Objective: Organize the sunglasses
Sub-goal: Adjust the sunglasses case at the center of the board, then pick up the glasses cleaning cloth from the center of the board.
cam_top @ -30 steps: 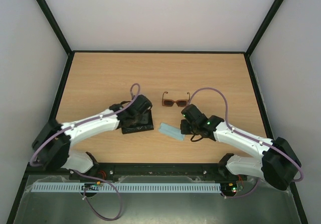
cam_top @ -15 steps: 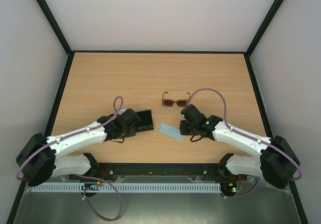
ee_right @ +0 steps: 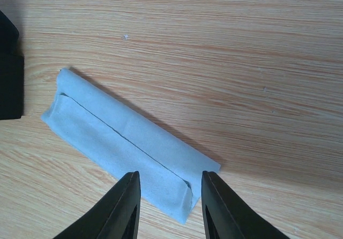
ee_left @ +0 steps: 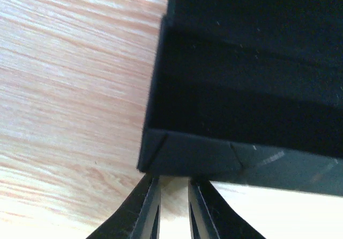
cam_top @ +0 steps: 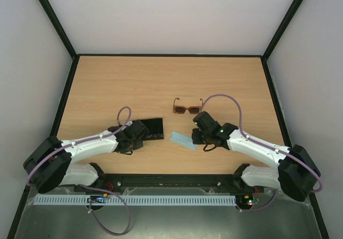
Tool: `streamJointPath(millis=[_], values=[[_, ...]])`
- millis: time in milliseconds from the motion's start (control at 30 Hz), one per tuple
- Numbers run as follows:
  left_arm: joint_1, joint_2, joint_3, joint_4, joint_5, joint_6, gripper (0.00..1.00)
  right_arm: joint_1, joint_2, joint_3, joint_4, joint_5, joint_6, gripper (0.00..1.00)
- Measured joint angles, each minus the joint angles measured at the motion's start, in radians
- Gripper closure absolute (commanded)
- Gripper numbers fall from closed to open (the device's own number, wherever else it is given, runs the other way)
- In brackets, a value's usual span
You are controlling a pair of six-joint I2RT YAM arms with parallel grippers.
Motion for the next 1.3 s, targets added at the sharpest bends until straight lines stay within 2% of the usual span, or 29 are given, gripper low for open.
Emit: streamJointPath(millis=[433,500,633,700,833,967,1133,1300], values=[[0.084,0.060,0.029,0.045,-0.010,0.050,0.84,0.000,0.007,0.000,0.000,0.001,-0.003,0.67],[0.073,0.048,0.034,0.037,-0.008,0.052,0.77,0.000,0.016,0.000,0.000,0.005,0.002,0.67],[-0.031,-0.040,0.078,-0.025,-0.021,0.049,0.52,0.000,0.053,0.000,-0.001,0.018,0.021,0.67],[-0.085,-0.084,0.154,-0.055,-0.039,0.063,0.48,-0.003,0.072,0.000,-0.001,0.024,0.034,0.67],[-0.092,-0.065,0.328,-0.044,-0.032,0.136,0.50,-0.009,0.100,-0.001,-0.001,0.043,0.057,0.67],[-0.045,0.103,0.462,-0.016,0.015,0.228,0.56,-0.011,0.102,-0.010,-0.001,0.060,0.076,0.67],[-0.021,0.336,0.547,0.002,0.083,0.325,0.62,-0.012,0.095,-0.020,-0.004,0.077,0.096,0.68],[-0.022,0.435,0.570,0.013,0.138,0.381,0.66,-0.015,0.076,-0.040,-0.004,0.080,0.105,0.70]])
